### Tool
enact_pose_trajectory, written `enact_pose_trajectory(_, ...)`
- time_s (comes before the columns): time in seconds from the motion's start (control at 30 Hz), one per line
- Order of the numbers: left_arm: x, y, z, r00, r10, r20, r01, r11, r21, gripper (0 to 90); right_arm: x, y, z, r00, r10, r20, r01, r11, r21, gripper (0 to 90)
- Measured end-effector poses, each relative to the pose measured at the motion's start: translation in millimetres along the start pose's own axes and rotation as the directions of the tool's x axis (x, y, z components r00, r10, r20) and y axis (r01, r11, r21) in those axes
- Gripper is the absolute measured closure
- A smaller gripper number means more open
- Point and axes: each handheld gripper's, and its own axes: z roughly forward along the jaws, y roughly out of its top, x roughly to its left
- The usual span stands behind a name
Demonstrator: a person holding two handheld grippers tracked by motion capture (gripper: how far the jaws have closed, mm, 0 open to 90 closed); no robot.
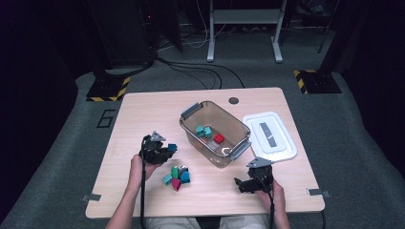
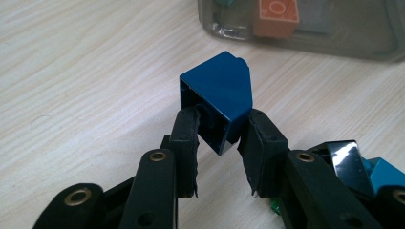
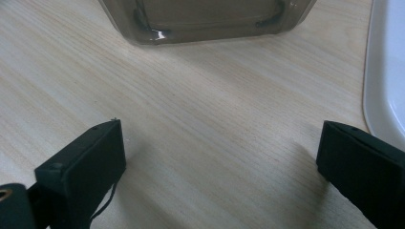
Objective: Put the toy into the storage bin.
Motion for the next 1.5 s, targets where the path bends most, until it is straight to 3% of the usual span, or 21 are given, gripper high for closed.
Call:
enact_pose_trajectory(0.23,1.7,6.1,-11.3,1.0000,-0.008,0.001,0.008,0.9994,-0.035,67.5,0.2,-0.1,0.0,1.0000,0.002,0.002,-0.002,1.000,-0.001,2.1)
enact_pose_trajectory(0.43,-2.2,12.5,-19.6,0.9999,0.013,-0.004,-0.013,0.9993,-0.036,67.5,-0.1,0.1,0.0,1.0000,0.000,0.000,0.000,1.000,0.001,2.0)
enact_pose_trajectory(0.7,-5.1,19.5,-31.7,0.9997,0.007,0.021,-0.005,0.9974,-0.072,67.5,0.0,0.0,0.1,1.0000,0.002,0.001,-0.002,1.000,0.000,2.0)
enact_pose_trajectory(1.23,-10.8,48.2,-51.6,0.9982,0.058,-0.016,-0.059,0.9960,-0.066,67.6,-0.3,0.1,0.1,1.0000,-0.001,-0.001,0.001,1.000,0.002,1.9)
enact_pose_trajectory(1.5,-14.0,71.5,-61.9,0.9965,0.075,-0.036,-0.078,0.9935,-0.083,67.5,-0.4,0.1,0.1,1.0000,-0.002,-0.002,0.002,1.000,0.001,1.9)
